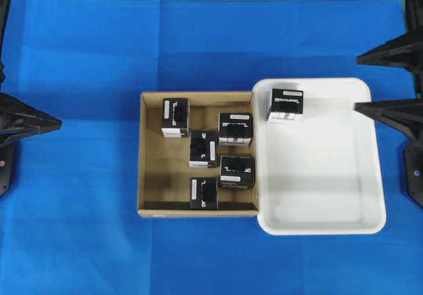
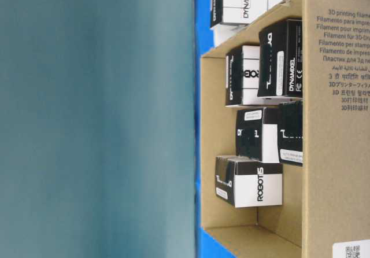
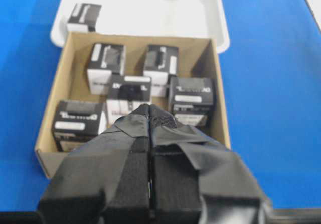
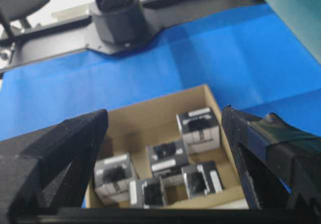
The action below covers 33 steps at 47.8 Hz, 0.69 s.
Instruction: Pick a box that is randomly placed inside the cardboard box.
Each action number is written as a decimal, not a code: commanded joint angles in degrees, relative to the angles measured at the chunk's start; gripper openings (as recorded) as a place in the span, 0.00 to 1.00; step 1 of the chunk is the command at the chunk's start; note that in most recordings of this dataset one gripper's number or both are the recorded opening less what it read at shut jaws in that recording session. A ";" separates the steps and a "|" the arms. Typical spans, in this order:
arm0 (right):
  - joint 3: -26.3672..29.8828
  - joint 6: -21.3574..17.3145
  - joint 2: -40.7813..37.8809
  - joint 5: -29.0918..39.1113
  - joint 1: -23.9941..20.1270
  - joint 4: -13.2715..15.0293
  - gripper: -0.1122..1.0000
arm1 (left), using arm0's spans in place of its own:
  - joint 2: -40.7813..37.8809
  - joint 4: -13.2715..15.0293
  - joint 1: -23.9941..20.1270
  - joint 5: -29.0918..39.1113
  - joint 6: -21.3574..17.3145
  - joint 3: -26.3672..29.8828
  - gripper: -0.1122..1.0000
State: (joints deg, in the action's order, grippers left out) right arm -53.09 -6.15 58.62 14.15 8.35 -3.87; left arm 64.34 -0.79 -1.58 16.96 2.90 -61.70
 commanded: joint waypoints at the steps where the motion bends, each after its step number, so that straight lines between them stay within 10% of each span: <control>1: -0.09 -0.09 2.02 1.23 -0.09 0.00 0.99 | -0.26 -0.09 -0.26 -0.44 -0.26 0.70 0.04; 33: -3.43 -0.18 4.57 3.08 -0.70 0.00 0.99 | 0.44 -0.09 -0.18 -2.46 -0.62 -0.35 0.04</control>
State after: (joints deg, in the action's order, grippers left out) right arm -56.69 -6.42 63.28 17.58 7.47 -3.78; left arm 65.13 -0.79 -1.58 15.56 2.37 -62.49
